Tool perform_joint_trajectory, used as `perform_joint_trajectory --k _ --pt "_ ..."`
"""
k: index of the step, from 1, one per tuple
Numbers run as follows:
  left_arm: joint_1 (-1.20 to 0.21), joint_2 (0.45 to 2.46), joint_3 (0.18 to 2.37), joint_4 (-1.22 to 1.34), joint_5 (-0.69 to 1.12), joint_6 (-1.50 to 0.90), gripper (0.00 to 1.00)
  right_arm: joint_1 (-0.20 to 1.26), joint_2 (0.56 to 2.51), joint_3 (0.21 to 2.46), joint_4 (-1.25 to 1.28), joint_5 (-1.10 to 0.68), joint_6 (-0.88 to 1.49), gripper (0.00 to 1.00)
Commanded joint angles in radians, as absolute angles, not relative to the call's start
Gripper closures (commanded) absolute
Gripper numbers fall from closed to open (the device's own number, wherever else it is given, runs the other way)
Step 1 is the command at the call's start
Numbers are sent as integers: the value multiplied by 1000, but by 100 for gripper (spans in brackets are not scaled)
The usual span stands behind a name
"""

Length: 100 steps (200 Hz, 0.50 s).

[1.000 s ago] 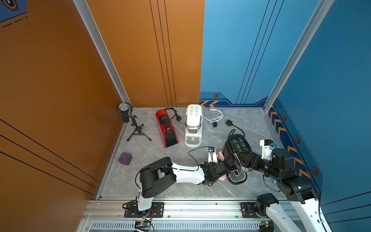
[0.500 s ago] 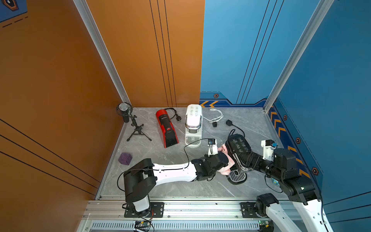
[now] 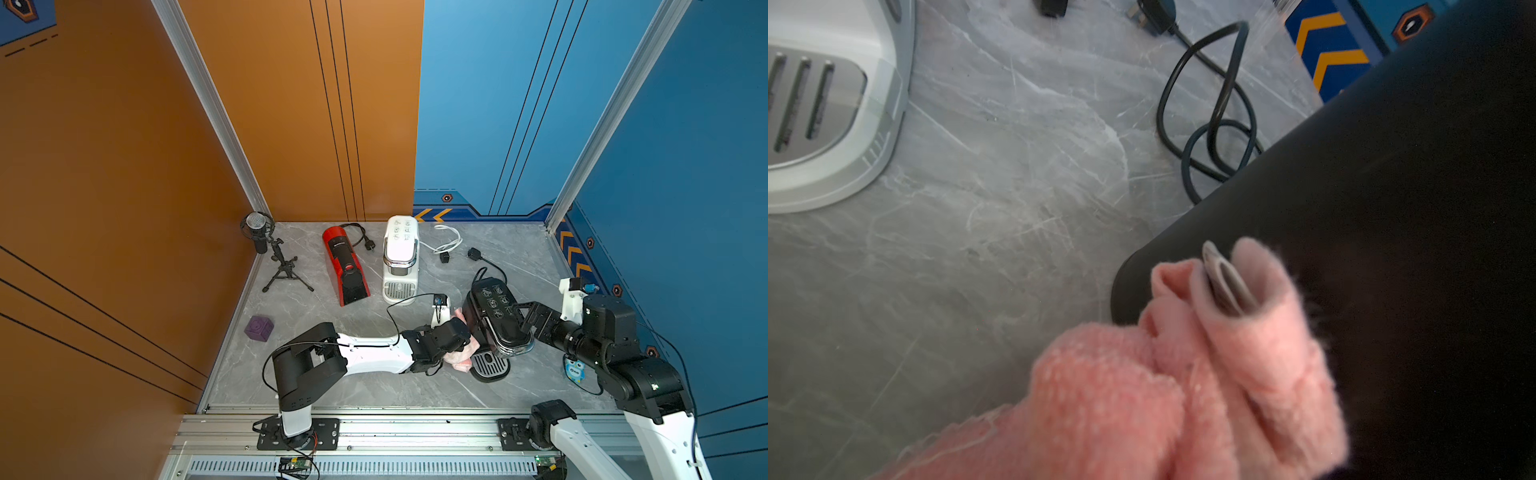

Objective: Wipe the surface of a coffee machine
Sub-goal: Wipe the dirt from the surface of the coffee machine.

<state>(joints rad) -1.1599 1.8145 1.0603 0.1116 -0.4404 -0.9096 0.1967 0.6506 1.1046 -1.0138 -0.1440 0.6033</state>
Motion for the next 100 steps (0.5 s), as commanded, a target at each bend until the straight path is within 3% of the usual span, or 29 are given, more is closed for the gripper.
perform_joint_trajectory --k 1,51,100 --pt "-1144 1825 1014 149 -407 -937 100 175 649 1162 -1099 -43 585 7" --pt "-1109 1734 912 152 -416 -931 100 117 614 1137 -1150 160 626 12" --pt "-1077 1494 833 150 -395 -844 100 3 554 980 -1135 101 651 22"
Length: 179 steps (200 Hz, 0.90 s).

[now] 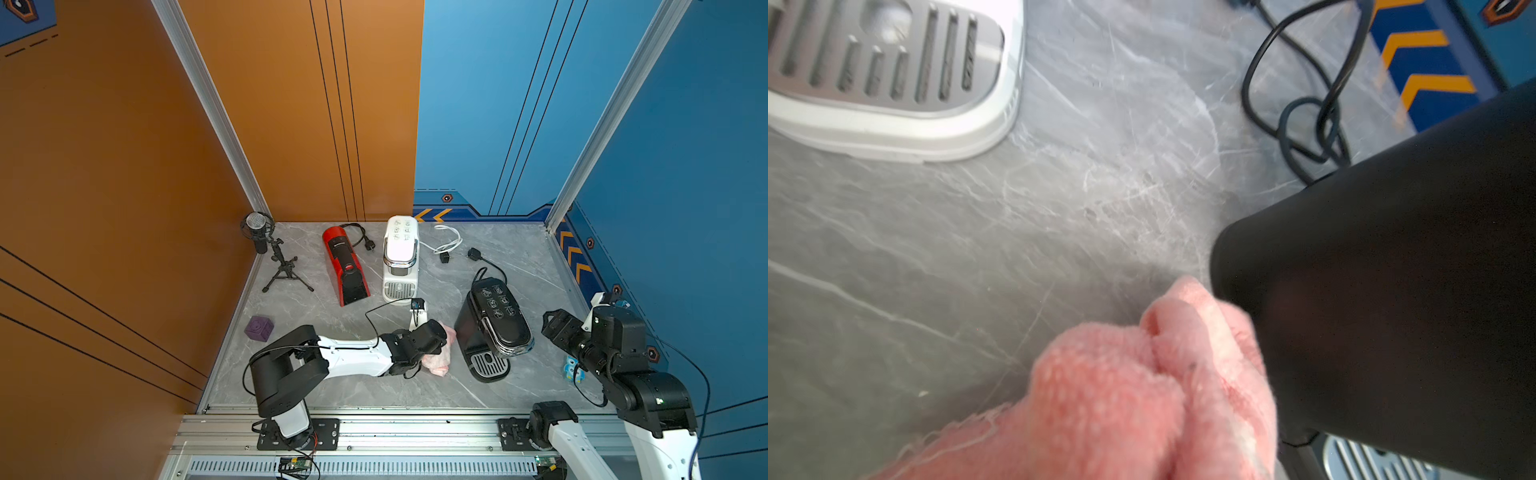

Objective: Wipe the surface of a coffee machine
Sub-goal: Wipe the dirt from the surface of the coffee machine.

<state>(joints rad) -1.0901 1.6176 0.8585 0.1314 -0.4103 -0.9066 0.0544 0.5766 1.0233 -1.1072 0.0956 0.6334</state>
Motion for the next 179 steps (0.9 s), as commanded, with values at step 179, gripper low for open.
perform_joint_trajectory --k 179 --pt "-1265 1342 771 108 -329 -775 100 -425 556 450 -896 -722 709 52"
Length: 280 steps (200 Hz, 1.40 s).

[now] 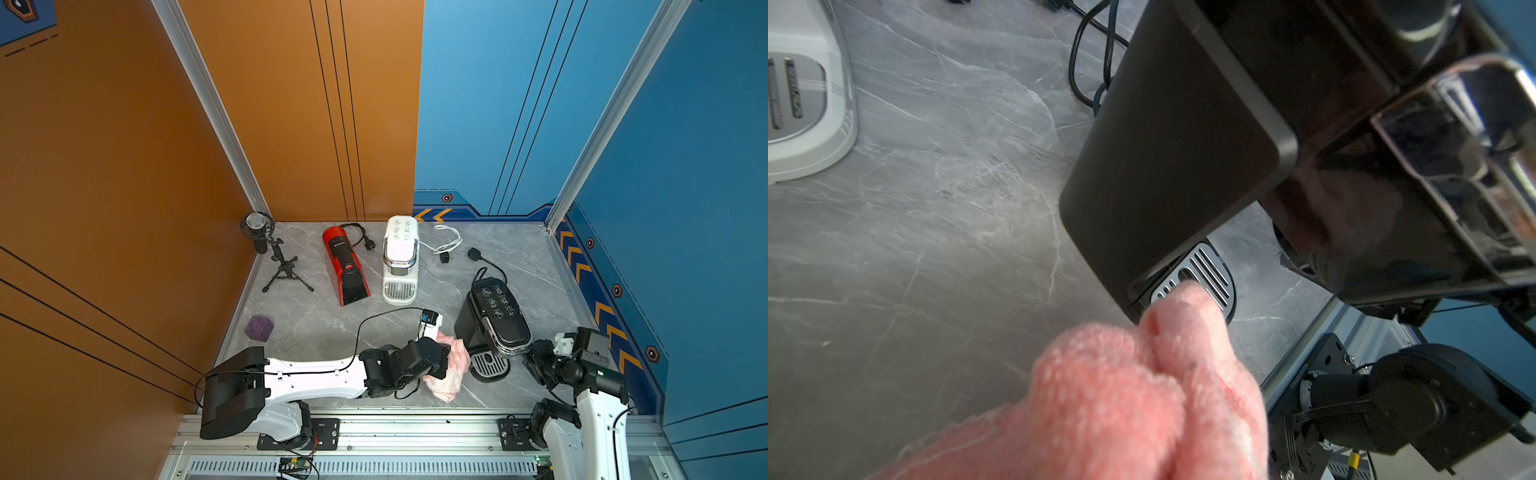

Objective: Wipe the surface of a coffee machine
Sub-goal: Wipe the dirt from the surface of the coffee machine, then adjust the cleaning item.

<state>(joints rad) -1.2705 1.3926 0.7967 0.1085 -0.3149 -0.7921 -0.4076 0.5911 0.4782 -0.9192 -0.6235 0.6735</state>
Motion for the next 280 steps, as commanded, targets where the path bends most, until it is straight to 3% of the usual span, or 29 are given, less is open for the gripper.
perform_joint_trajectory --k 1,15,33,70,120,153,190,220,254,280 --pt "-1264 1339 769 109 -328 -775 100 -426 552 449 -897 -723 709 52" --pt "-1229 1261 735 107 -300 -781 100 -437 509 457 -953 -711 707 45" --pt "-1168 1145 721 36 -278 -785 100 -449 498 491 -972 -650 698 44" --pt "-1067 989 828 -220 -274 -706 100 -565 623 697 -1002 -470 590 37" --pt "-866 976 900 -227 -45 -698 100 -571 806 924 -750 -740 694 30" --pt "-721 1061 997 -198 197 -685 100 -365 807 1094 -693 -796 708 23" --pt "-584 1143 1009 90 470 -847 100 -30 752 1129 -598 -734 817 17" --pt "-590 1189 1085 146 540 -892 100 174 713 990 -341 -680 977 11" --pt "-646 1249 1128 220 550 -964 100 457 810 985 -282 -522 905 7" --pt "-682 1284 1159 246 551 -996 100 546 861 1000 -234 -449 879 8"
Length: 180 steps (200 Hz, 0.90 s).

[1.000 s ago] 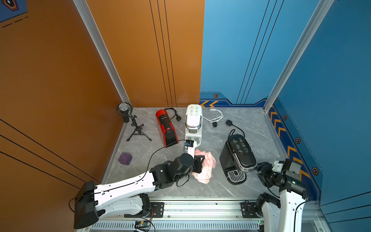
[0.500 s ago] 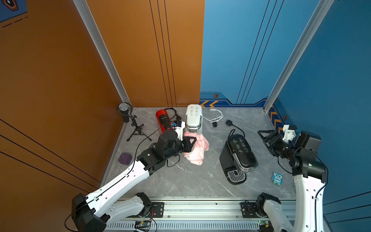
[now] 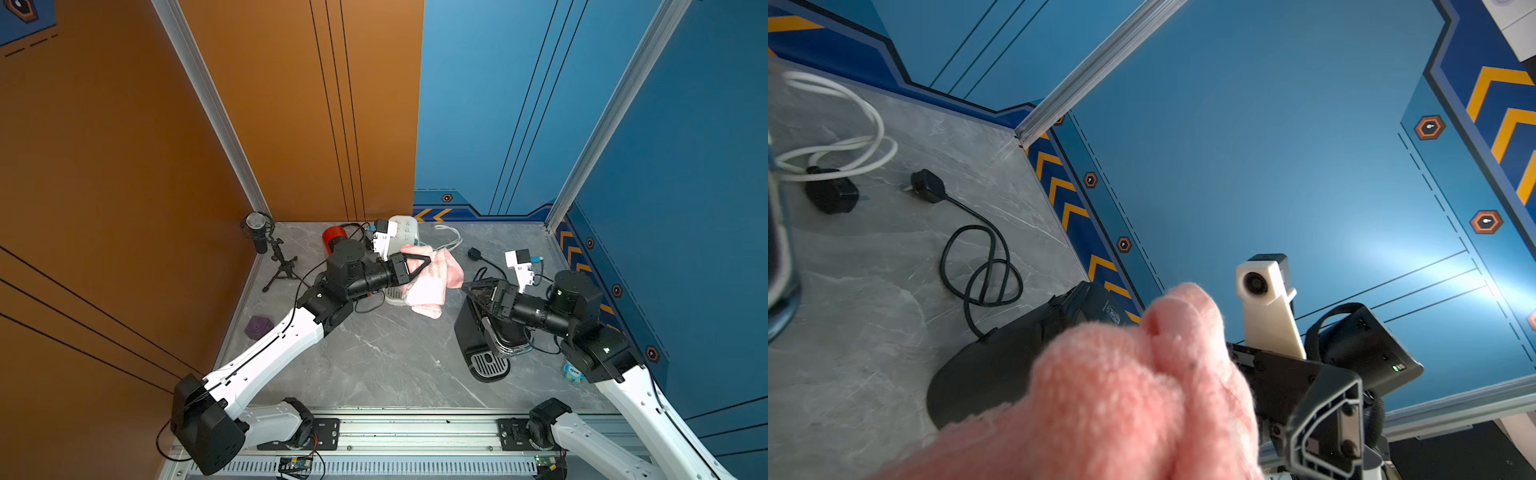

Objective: Wipe the surface of a coffee machine
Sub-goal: Adjust the cleaning item.

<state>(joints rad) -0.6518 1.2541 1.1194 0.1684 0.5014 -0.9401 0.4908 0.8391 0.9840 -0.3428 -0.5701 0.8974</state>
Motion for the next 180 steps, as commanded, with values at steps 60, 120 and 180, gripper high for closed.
perform_joint_trajectory --k 60,120,180 --pt "-759 1348 1149 399 572 -1128 100 560 907 967 -60 -494 916 21" --pt "-825 1404 1166 460 550 -1169 100 579 919 962 61 -526 984 68" --pt "-831 1447 1133 459 508 -1159 39 597 859 974 24 -477 995 96"
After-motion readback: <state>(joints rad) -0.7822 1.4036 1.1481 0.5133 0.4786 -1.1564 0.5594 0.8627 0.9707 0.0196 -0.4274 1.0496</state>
